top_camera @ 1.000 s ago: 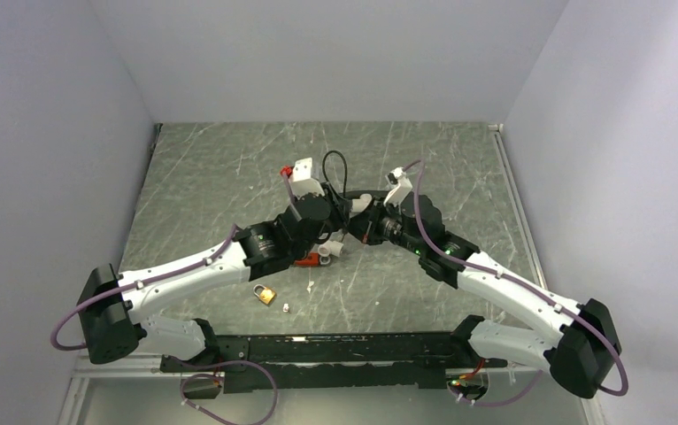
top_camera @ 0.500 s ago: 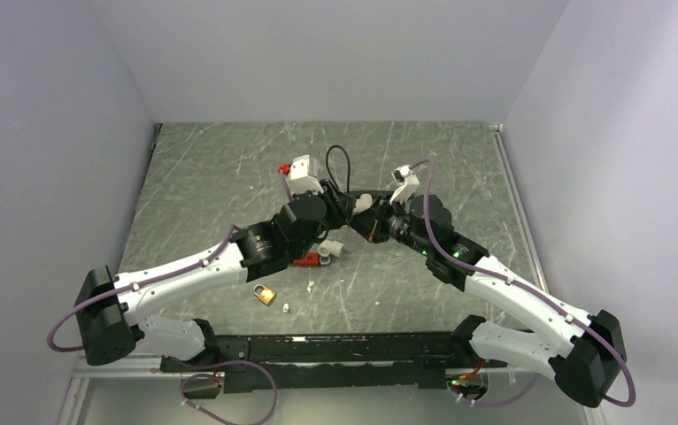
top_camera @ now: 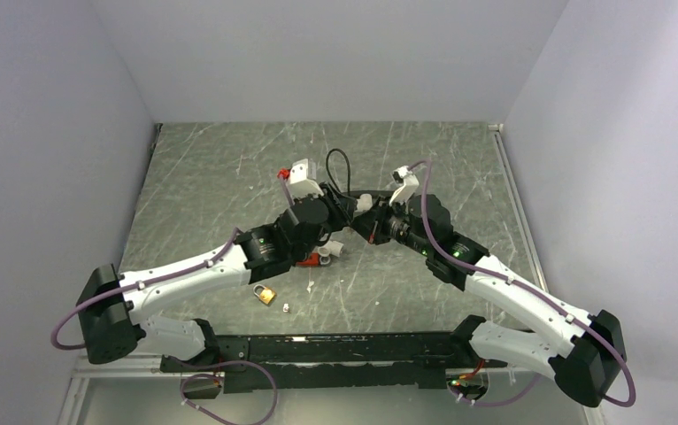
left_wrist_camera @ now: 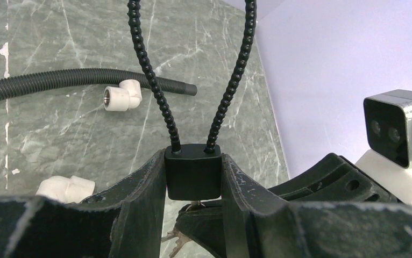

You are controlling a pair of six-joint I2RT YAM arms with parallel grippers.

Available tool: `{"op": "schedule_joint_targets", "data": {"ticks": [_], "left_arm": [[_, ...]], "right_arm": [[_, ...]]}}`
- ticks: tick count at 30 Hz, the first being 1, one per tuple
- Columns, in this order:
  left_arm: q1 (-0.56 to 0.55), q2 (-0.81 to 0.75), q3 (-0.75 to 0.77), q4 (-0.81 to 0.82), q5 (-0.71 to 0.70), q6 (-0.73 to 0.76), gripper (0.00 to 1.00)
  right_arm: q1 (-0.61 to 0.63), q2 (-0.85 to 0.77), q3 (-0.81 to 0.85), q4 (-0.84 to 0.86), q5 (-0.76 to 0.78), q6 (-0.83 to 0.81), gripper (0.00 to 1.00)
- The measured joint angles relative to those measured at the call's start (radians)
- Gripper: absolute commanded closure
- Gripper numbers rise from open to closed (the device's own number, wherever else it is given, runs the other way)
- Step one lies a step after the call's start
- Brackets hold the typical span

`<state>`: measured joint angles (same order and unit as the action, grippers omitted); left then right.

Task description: Unlock with the key

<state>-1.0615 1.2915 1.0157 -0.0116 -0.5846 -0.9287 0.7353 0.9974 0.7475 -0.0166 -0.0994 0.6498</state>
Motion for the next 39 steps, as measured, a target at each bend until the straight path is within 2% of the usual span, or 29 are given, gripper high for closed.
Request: {"op": "schedule_joint_targets", "data": {"ticks": [5, 10, 17, 22, 29, 39], "left_arm": [[-0.011, 0.035, 0.015, 0.015, -0.031, 0.002, 1.00], [-0.042, 0.084, 0.068, -0.024, -0.084, 0.021, 1.00], [-0.057, 0.081, 0.050, 0.025, -0.084, 0.053, 1.00], [-0.064, 0.053, 0.021, 0.096, -0.052, 0.082, 1.00], [-0.072, 0.019, 0.002, 0.113, 0.025, 0.123, 1.00], [-0.078, 0.013, -0.002, 0.139, 0.025, 0.121, 1.00]], "right_arm": [[-0.002, 0.000, 0.000, -0.011, 0.028, 0.009, 1.00], [-0.002, -0.003, 0.029, -0.090, 0.061, 0.000, 1.00], [-0.001, -0.026, 0.037, -0.123, 0.075, -0.021, 1.00], [-0.001, -0.066, 0.037, -0.135, 0.083, -0.058, 1.00], [-0.003, -0.104, 0.057, -0.170, 0.059, -0.148, 1.00], [-0.012, -0.116, 0.070, -0.178, 0.045, -0.159, 1.00]]}}
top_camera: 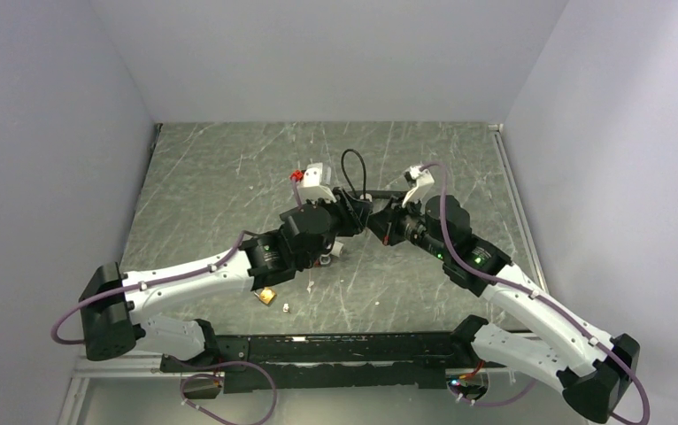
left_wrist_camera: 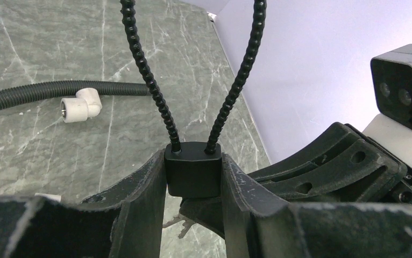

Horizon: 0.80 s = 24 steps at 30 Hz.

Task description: Unlock with the key

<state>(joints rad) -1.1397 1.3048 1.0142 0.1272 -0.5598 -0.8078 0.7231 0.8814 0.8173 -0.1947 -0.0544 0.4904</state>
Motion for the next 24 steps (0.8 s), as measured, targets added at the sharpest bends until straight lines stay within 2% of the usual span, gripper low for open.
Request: {"op": "schedule_joint_targets", "data": {"ticks": [4, 8, 14, 24], "left_arm": [[0.000, -0.001, -0.011, 0.021, 0.013, 0.008, 1.00], [-0.004, -0.040, -0.090, 0.132, 0.056, 0.061, 1.00], [-0.004, -0.142, -0.197, 0.286, 0.135, 0.180, 1.00], [-0.004, -0.261, -0.236, 0.448, 0.324, 0.377, 1.00]], "right_arm": [[-0.002, -0.026, -0.033, 0.029, 0.002, 0.018, 1.00], [-0.011, -0.066, -0.074, 0.069, -0.038, 0.060, 1.00], [-0.027, -0.087, -0.099, 0.159, -0.150, 0.135, 1.00], [-0.051, -0.112, -0.098, 0.408, -0.371, 0.265, 1.00]]}}
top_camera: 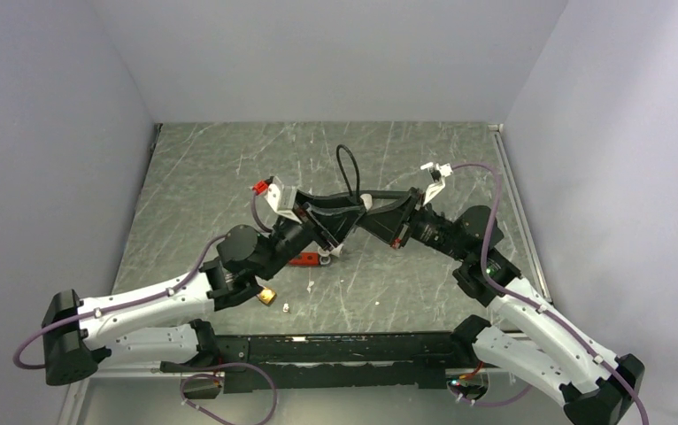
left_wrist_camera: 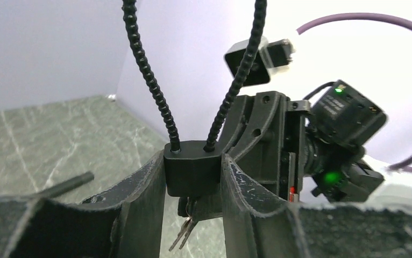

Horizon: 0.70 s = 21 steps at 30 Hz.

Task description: Unlock with the key

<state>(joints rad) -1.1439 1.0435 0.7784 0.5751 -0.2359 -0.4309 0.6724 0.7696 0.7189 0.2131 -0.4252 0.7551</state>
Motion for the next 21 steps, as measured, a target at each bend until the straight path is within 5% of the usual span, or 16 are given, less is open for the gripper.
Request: {"op": "schedule_joint_targets", "data": {"ticks": [16, 21], "left_arm": [[0.021, -0.058, 0.042, 0.090, 0.339, 0.052, 1.00], [0.011, 0.032, -0.014, -0.046, 0.613, 0.006, 1.00]], "right_arm": [[-0.016, 0.030, 0.018, 0.378, -0.294, 0.129, 1.00], [-0.012, 0.053, 0.053, 0.560, -0.301, 0.171, 1.00]]}}
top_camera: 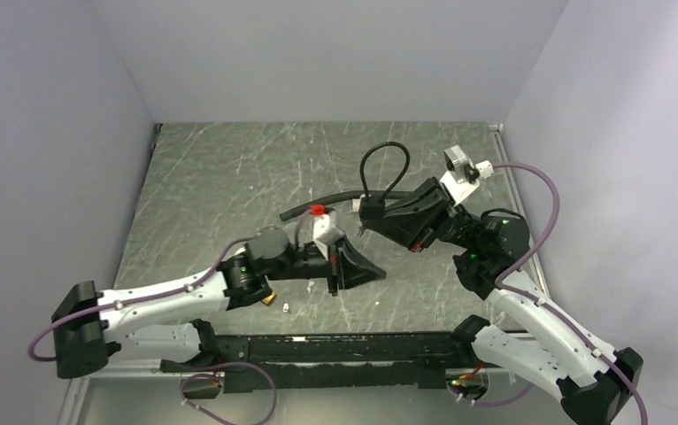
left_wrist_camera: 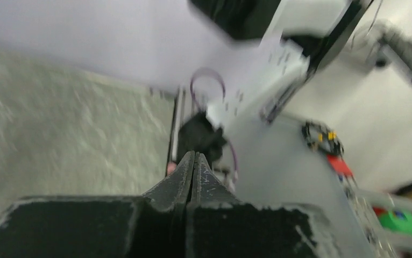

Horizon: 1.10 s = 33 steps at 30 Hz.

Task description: Unlock with the key

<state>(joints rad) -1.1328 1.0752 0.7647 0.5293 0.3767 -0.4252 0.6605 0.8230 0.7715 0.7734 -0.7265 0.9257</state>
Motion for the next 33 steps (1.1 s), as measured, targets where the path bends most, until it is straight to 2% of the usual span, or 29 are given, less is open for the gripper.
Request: {"op": "schedule_joint_targets", "data": {"ticks": [6, 8, 10, 11, 15, 18, 21, 27, 33], "left_arm": [[0.008, 0.065, -0.024, -0.119, 0.111, -0.018, 0.99], [0.008, 0.051, -0.024, -0.128, 0.115, -0.018, 0.82], [0.008, 0.024, -0.024, -0.161, 0.106, -0.010, 0.53], [0.008, 0.009, -0.024, -0.181, 0.096, -0.005, 0.42], [0.008, -0.074, -0.021, -0.291, 0.014, 0.019, 0.21], [0.008, -0.133, -0.006, -0.391, -0.101, 0.020, 0.09], [0.008, -0.190, 0.011, -0.478, -0.238, 0.010, 0.06], [0.008, -0.206, 0.128, -0.606, -0.507, -0.066, 0.11], [0.002, -0.120, 0.249, -0.642, -0.712, -0.137, 0.19]], "right_arm": [[0.000, 0.004, 0.048, 0.014, -0.013, 0.000, 1.00], [0.000, -0.005, 0.059, -0.032, -0.002, -0.021, 1.00], [0.000, -0.016, 0.065, -0.093, 0.021, -0.052, 1.00], [0.000, -0.024, 0.068, -0.130, 0.040, -0.072, 1.00], [0.001, -0.063, 0.093, -0.322, 0.159, -0.171, 1.00], [0.001, -0.090, 0.118, -0.457, 0.270, -0.250, 1.00], [0.001, -0.099, 0.126, -0.543, 0.361, -0.312, 1.00], [0.001, -0.066, 0.125, -0.631, 0.486, -0.387, 1.00], [0.001, -0.011, 0.105, -0.671, 0.566, -0.425, 1.00]]}}
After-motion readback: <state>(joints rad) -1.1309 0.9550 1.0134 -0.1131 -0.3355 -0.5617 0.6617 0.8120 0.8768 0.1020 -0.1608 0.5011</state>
